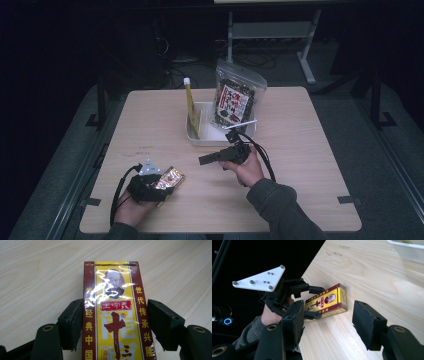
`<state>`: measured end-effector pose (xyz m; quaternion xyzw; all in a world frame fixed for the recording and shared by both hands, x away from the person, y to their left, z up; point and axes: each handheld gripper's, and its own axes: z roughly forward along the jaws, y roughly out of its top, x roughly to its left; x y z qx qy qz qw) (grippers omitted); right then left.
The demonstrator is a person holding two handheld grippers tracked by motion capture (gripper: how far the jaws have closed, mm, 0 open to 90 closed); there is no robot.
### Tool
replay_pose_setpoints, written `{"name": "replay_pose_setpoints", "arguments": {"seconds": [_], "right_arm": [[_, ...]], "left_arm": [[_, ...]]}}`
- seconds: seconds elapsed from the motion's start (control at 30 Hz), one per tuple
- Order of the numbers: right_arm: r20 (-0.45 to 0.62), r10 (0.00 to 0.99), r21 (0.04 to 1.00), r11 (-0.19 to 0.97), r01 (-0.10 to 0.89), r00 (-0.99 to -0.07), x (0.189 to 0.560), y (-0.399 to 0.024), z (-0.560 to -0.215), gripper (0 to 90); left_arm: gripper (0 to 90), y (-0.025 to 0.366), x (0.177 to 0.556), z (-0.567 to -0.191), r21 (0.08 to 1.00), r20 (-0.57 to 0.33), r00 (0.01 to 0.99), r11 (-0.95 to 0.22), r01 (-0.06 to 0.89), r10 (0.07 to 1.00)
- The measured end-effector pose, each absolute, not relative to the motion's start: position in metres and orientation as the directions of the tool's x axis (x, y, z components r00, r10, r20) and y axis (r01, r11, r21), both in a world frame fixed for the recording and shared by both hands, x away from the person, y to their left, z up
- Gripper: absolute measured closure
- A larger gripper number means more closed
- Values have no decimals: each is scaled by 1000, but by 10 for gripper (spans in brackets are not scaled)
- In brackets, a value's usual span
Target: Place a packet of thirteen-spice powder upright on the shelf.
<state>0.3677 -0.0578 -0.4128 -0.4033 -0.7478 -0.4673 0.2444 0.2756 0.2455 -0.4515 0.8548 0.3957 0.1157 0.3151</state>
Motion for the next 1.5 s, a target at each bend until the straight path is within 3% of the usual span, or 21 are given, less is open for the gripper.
{"name": "replay_pose_setpoints", "arguments": {"seconds": [1.5], "right_arm": [[770, 356, 416, 348, 840, -529, 369, -20, -438, 433]], "left_arm": [[323, 219, 259, -421, 750, -27, 748, -481, 454, 664]]}}
